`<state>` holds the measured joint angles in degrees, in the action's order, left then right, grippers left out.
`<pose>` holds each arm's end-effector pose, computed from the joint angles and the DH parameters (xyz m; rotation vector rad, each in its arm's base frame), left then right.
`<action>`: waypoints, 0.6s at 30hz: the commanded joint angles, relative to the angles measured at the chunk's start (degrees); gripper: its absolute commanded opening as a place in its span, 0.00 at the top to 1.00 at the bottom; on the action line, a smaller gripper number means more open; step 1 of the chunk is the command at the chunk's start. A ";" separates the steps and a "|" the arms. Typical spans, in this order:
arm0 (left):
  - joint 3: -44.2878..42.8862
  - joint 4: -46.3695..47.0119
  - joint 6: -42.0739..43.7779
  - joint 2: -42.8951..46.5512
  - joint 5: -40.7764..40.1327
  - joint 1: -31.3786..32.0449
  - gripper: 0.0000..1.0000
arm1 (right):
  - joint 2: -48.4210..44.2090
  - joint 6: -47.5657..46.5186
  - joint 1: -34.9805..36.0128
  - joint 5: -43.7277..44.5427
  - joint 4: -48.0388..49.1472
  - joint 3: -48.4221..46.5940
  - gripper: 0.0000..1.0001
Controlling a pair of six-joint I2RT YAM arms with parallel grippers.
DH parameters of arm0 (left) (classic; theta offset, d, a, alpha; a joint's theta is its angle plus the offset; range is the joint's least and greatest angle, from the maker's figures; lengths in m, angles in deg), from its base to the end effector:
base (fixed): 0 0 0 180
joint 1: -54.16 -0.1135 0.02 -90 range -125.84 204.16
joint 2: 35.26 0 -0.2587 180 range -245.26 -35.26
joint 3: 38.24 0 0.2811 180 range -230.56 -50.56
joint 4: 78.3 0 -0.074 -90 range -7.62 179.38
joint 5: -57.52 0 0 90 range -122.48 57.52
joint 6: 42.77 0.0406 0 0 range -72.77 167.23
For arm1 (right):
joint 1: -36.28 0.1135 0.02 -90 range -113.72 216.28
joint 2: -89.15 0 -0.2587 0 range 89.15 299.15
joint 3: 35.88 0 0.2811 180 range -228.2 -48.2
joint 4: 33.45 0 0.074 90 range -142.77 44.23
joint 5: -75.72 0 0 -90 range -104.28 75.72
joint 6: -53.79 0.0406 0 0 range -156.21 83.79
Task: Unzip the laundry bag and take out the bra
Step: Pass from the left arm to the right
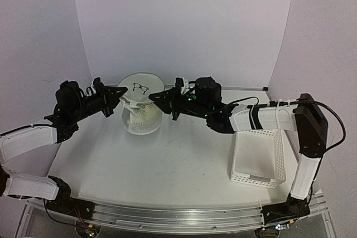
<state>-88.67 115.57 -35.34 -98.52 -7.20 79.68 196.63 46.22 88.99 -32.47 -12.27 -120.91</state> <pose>0.2528 -0.1399 0.2841 -0.5064 1.8062 -1.7483 0.2747 0.3816 0.2504 0.2121 2.0315 1.9476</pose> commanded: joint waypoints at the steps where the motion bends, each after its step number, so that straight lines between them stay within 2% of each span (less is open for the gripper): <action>1: 0.73 5.28 -0.36 2.23 0.56 0.41 1.00 | -2.34 -2.08 0.27 0.56 2.72 -0.86 1.00; 5: 1.98 5.36 0.32 2.58 0.71 0.50 1.00 | -3.77 -3.43 0.26 1.05 2.79 0.86 1.00; 6: 2.26 5.35 0.52 2.59 0.88 0.50 0.95 | -4.03 -3.76 0.22 1.10 2.80 1.22 1.00; 10: 3.77 5.35 0.69 2.96 1.42 0.50 0.64 | -5.58 -5.06 0.22 1.61 3.64 3.53 1.00; 12: 4.59 5.35 0.77 3.06 2.13 0.50 0.52 | -6.23 -5.70 0.24 1.91 4.01 4.47 1.00; 15: 6.01 5.22 0.69 2.74 3.76 0.50 0.38 | -6.74 -6.20 0.28 1.79 4.76 5.24 1.00; 18: 7.64 5.27 0.56 2.07 5.36 0.57 0.32 | -6.71 -6.40 0.29 0.98 5.52 5.29 1.00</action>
<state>-82.33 117.04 -35.12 -96.93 -5.06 79.99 193.90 41.78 89.08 -31.64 -12.08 -115.18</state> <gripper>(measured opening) 0.654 0.047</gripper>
